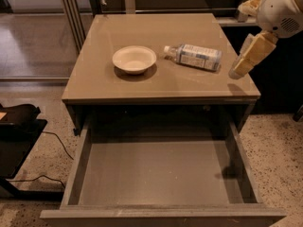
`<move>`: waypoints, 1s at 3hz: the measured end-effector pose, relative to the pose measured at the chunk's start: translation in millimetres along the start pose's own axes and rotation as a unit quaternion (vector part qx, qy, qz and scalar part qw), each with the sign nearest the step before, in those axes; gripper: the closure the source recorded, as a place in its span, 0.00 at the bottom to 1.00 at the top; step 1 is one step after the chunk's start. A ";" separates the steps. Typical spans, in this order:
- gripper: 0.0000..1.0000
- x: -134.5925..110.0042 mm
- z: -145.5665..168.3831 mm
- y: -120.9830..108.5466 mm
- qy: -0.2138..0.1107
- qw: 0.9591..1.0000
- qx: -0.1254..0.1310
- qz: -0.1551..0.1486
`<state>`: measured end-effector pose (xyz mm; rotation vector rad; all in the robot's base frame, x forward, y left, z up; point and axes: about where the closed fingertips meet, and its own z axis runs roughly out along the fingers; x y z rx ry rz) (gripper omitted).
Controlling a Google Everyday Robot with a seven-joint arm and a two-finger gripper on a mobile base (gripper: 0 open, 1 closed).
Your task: Place blue plastic bottle into top drawer
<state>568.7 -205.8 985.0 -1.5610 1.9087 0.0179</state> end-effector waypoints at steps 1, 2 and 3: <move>0.00 8.2 35.8 -21.5 -0.024 1.000 -0.010 0.010; 0.00 17.6 76.7 -45.3 -0.051 0.997 -0.040 0.036; 0.00 24.6 111.0 -70.5 -0.065 0.995 -0.056 0.057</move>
Offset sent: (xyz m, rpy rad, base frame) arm 0.1309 -0.0046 -0.0747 0.2309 0.1303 0.0228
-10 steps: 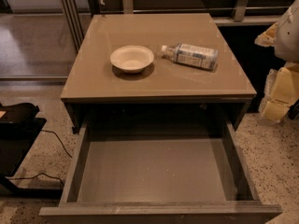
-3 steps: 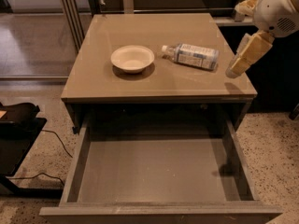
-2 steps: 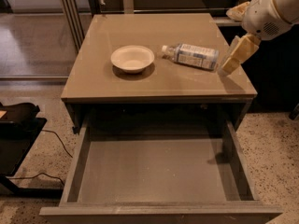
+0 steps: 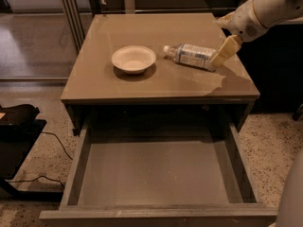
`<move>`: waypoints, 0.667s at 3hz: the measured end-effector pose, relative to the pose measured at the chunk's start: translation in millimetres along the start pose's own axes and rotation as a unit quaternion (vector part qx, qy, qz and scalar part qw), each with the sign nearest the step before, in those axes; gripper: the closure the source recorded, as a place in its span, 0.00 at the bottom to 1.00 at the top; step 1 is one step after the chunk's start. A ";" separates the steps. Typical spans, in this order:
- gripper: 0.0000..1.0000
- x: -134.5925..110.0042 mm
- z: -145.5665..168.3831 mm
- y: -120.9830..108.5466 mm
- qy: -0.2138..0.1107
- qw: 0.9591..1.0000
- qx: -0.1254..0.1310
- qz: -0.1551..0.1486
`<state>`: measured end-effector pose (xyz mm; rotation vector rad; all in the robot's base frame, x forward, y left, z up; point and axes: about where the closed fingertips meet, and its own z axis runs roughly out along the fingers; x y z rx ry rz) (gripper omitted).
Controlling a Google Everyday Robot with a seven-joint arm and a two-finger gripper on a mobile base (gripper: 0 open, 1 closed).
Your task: Place blue plastic bottle into top drawer
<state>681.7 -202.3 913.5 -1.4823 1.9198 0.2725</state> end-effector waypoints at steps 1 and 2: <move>0.00 12.6 25.1 -15.5 -0.004 1.000 -0.012 0.024; 0.00 23.0 60.2 -15.5 -0.014 0.998 -0.036 0.054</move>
Offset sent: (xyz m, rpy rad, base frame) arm 0.0438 -0.0028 -0.0533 0.0981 0.1122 -0.0520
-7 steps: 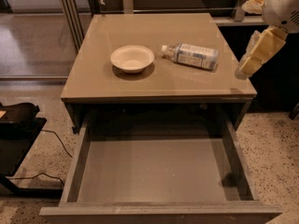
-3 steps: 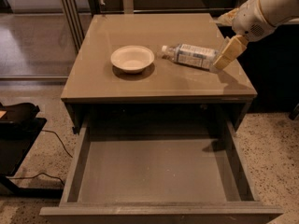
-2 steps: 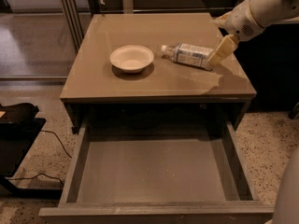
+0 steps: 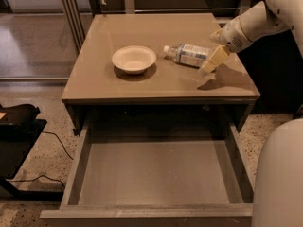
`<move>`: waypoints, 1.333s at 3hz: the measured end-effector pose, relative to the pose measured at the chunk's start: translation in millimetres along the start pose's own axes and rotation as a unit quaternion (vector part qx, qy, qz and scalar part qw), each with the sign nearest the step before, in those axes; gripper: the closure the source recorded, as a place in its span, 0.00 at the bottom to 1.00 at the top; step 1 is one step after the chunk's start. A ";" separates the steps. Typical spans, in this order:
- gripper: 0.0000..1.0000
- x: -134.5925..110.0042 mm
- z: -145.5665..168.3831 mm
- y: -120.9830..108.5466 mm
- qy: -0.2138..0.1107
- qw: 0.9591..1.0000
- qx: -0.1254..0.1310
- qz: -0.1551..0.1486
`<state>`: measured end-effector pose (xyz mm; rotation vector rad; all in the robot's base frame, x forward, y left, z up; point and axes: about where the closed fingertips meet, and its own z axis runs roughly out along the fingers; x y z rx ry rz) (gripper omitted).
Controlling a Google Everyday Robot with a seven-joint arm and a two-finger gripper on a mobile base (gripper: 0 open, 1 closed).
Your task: Place blue plastic bottle into top drawer
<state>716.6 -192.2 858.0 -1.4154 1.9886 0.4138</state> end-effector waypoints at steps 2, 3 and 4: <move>0.18 0.1 0.2 0.0 0.000 1.000 0.000 0.000; 0.42 0.1 0.3 0.0 0.000 1.000 0.000 0.000; 0.65 0.1 0.3 0.0 0.000 1.000 0.000 0.000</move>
Offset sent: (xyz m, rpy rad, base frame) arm 0.0000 0.0001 -0.0002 0.0000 0.0003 0.0001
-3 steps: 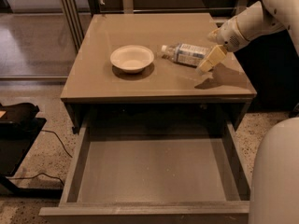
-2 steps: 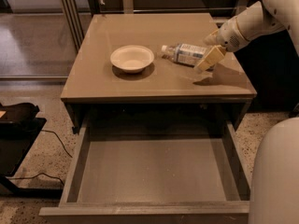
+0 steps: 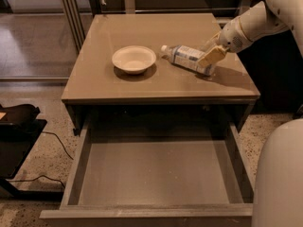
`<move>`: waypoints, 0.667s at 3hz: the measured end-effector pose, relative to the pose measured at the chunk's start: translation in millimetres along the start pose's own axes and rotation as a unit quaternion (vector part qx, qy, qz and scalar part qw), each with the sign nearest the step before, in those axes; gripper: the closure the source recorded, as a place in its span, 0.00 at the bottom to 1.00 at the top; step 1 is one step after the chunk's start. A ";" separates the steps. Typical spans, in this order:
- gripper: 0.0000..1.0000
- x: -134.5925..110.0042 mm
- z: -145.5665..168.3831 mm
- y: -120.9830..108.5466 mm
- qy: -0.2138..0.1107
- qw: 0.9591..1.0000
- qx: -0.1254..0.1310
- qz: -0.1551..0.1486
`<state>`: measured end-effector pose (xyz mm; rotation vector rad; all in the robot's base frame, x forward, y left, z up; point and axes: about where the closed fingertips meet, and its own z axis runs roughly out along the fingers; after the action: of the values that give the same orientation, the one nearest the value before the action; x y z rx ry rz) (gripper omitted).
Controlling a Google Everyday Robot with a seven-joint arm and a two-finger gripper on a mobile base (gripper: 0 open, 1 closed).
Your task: Place blue plastic bottle into top drawer
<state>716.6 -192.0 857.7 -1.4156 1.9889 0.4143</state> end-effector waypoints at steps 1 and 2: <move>0.88 0.0 0.0 0.0 0.000 1.000 0.000 0.000; 1.00 0.0 0.0 0.0 0.000 1.000 0.000 0.000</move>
Offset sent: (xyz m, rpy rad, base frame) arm 0.0000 0.0000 0.0000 0.0000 0.0000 0.0000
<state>716.7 -192.0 857.7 -1.4157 1.9889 0.4144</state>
